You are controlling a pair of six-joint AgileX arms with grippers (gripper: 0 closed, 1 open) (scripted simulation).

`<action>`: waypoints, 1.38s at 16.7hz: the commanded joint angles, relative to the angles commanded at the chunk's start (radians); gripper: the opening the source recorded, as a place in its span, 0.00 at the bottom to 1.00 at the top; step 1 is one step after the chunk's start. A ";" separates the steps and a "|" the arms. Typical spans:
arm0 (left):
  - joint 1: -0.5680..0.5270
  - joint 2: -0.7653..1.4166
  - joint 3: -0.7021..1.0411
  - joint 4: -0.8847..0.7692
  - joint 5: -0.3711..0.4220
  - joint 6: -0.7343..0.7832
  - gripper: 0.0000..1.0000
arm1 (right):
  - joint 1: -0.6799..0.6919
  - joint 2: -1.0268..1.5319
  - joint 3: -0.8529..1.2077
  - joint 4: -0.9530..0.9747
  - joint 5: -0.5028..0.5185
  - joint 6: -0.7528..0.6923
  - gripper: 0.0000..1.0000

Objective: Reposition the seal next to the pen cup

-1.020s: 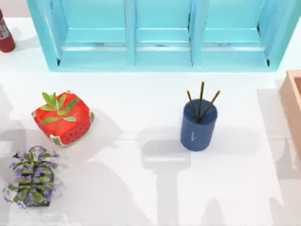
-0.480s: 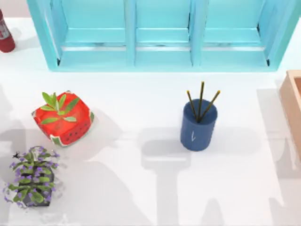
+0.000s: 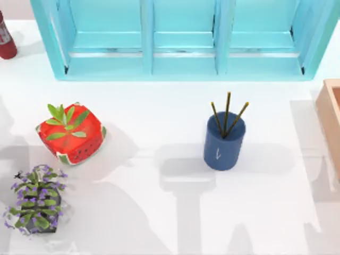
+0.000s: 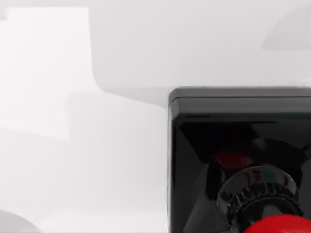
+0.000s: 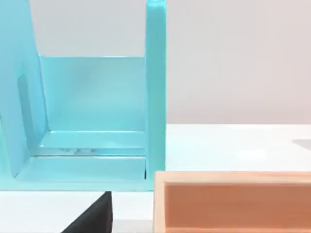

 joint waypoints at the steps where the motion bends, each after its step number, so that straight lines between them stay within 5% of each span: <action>1: 0.000 0.000 0.000 0.000 0.000 0.000 0.00 | 0.000 0.000 0.000 0.000 0.000 0.000 1.00; 10: -0.017 -0.002 0.016 -0.016 0.000 -0.014 0.00 | 0.000 0.000 0.000 0.000 0.000 0.000 1.00; 19: -0.387 -0.097 0.351 -0.471 0.000 -0.386 0.00 | 0.000 0.000 0.000 0.000 0.000 0.000 1.00; 23: -0.459 -0.130 0.415 -0.544 0.000 -0.458 0.00 | 0.000 0.000 0.000 0.000 0.000 0.000 1.00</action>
